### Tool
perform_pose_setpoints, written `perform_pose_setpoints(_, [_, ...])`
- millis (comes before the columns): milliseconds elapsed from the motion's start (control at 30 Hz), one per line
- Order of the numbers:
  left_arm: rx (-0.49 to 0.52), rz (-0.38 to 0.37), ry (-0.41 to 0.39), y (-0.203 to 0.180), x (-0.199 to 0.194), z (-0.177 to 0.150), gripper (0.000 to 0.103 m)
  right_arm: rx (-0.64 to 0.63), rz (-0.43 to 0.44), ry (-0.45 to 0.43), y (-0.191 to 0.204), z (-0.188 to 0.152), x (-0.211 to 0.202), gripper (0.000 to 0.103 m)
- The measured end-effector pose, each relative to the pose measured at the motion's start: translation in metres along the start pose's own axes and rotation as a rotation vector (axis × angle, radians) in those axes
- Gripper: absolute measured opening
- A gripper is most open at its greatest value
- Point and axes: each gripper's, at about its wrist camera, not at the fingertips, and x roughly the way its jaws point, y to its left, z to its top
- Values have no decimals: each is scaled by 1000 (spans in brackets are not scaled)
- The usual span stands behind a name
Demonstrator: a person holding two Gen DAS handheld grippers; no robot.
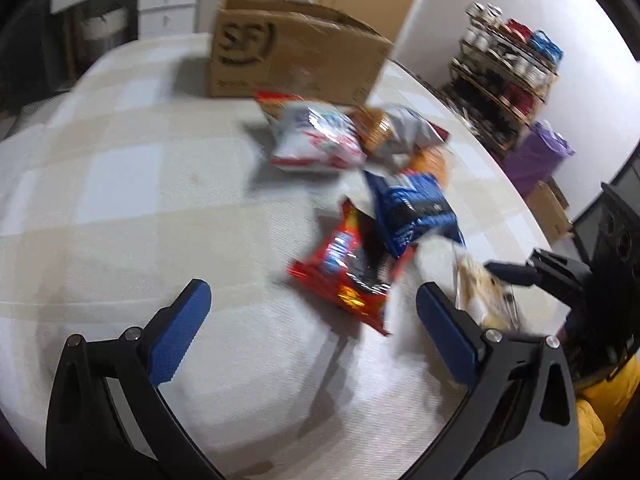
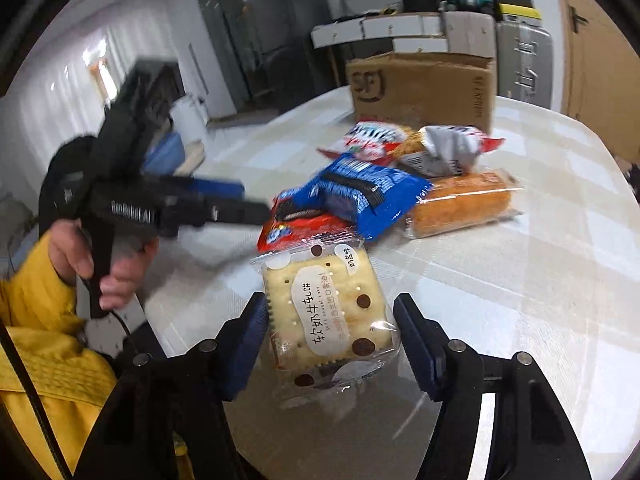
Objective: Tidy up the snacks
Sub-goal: 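Grasp the red Oreo pack with the left tool while the right tool grasps the cracker pack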
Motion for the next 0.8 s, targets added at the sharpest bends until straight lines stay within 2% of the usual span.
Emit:
perform_pose_setpoints(233, [73,31,42,-23,18,7,102,153,-3,-72,-32,-8,-20,65])
perform_pose_setpoints(300, [88,20,55,-28,24,10,102,186,-8,-99,-42,-8,-28,65])
perform_pose_setpoints(400, [109,16,80,-31,35,14,100,232,28,-144,-54,-9,-40,65])
perform_pose_setpoints(500, [117,38,64,-34,38,17,88,233,52,-179,-55,-11,-47,65])
perform_pose_setpoints(567, [128,58,56,-34,38,20,71,236,61,-189,-54,-12,-51,65])
perform_pose_setpoints(633, [138,42,57,-32,37,21,59,248,79,-195,-52,-14,-52,65])
perform_pose_setpoints(667, [136,29,60,-32,37,21,47,252,83,-197,-53,-13,-52,65])
perform_pose_setpoints(733, [137,13,63,-32,36,21,42,254,91,-199,-54,-12,-52,65])
perform_pose_setpoints(800, [146,11,65,-33,36,19,41,251,92,-204,-53,-12,-54,65])
